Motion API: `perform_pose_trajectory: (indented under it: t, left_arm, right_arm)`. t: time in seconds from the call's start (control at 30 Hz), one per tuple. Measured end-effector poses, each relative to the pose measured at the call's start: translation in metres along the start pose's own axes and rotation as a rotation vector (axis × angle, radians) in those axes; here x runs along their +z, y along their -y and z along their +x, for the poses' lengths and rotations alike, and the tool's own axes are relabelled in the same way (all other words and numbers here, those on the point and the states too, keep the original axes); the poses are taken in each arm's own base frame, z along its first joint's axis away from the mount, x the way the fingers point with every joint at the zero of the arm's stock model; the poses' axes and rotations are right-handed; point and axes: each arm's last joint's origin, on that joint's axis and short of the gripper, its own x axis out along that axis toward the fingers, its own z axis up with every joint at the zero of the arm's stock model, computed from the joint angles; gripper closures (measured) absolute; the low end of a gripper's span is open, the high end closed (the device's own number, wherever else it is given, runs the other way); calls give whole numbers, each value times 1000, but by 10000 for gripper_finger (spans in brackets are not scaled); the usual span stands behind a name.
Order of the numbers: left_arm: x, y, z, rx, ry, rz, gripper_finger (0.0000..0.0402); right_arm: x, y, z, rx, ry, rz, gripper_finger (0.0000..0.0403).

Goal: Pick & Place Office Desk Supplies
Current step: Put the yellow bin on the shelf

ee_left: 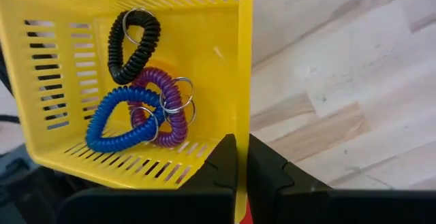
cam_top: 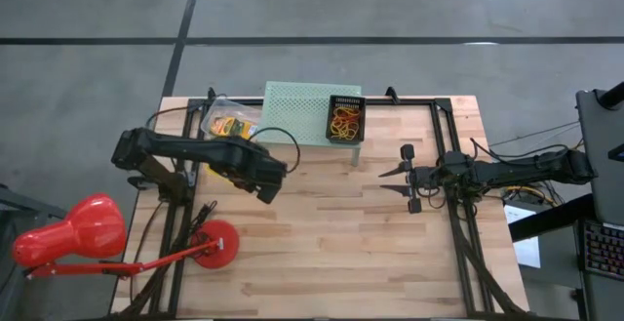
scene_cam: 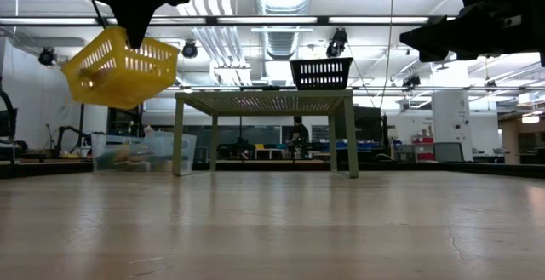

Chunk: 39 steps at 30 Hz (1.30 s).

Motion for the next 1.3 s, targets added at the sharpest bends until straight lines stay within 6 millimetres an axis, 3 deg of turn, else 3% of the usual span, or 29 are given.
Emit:
perform_pose_trajectory:
  t: [0.63,0.97,1.3]
  left_arm:
    - [45,-34,1,16,19,131,387]
    - [50,-39,1,25,20,201,387]
    - [58,-41,-32,-13,181,227,387]
  right_arm:
    - [0,0,0,0,0,0,282]
    - [0,0,0,0,0,0,282]
    - [0,0,0,0,0,0,282]
